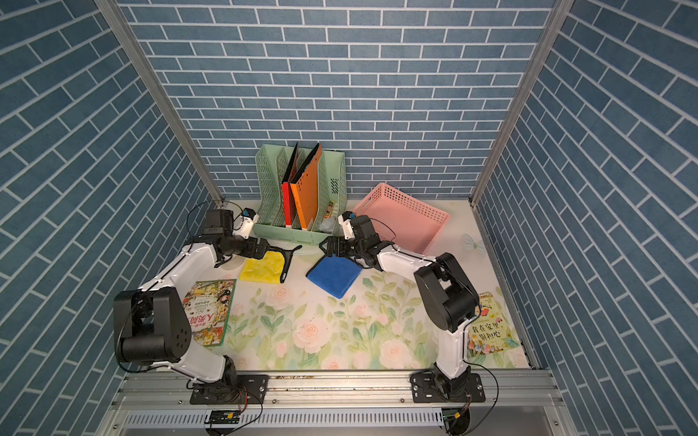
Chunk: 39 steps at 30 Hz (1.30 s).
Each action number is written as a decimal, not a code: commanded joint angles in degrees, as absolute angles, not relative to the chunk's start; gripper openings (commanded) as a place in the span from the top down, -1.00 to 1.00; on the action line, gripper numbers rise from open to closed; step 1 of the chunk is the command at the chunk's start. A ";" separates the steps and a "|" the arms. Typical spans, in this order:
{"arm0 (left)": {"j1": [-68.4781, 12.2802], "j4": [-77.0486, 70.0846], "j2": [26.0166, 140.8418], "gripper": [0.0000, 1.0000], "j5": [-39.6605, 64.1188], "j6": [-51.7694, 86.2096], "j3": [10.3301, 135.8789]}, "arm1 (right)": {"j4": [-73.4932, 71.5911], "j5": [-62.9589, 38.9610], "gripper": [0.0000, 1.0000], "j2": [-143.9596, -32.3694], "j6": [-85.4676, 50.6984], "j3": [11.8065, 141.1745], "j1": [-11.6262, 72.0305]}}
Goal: Fold the square dishcloth
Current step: Reset both arms
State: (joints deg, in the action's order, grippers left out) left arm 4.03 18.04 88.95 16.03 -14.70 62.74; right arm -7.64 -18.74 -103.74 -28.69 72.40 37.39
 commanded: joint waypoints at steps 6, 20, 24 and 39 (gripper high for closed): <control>3.97 -17.79 80.42 -1.00 15.29 -1.82 43.73 | -10.25 15.47 -1.00 -73.81 -1.72 54.58 28.84; 3.45 -46.01 82.03 -1.00 15.47 0.09 28.81 | -34.00 26.99 -0.99 -63.65 -7.16 21.73 3.89; 3.47 -55.93 79.40 -1.00 15.31 0.85 23.18 | -48.08 25.35 -0.99 -66.66 -5.27 14.78 3.70; 3.43 -80.70 86.91 -1.00 13.16 0.52 9.11 | -74.19 15.13 -0.99 -82.76 -2.49 9.91 3.27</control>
State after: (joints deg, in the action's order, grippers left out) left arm 3.70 -65.56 82.87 12.88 0.27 11.38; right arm -67.46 19.14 -79.70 -4.32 8.86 3.46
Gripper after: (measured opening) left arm 0.996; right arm 0.996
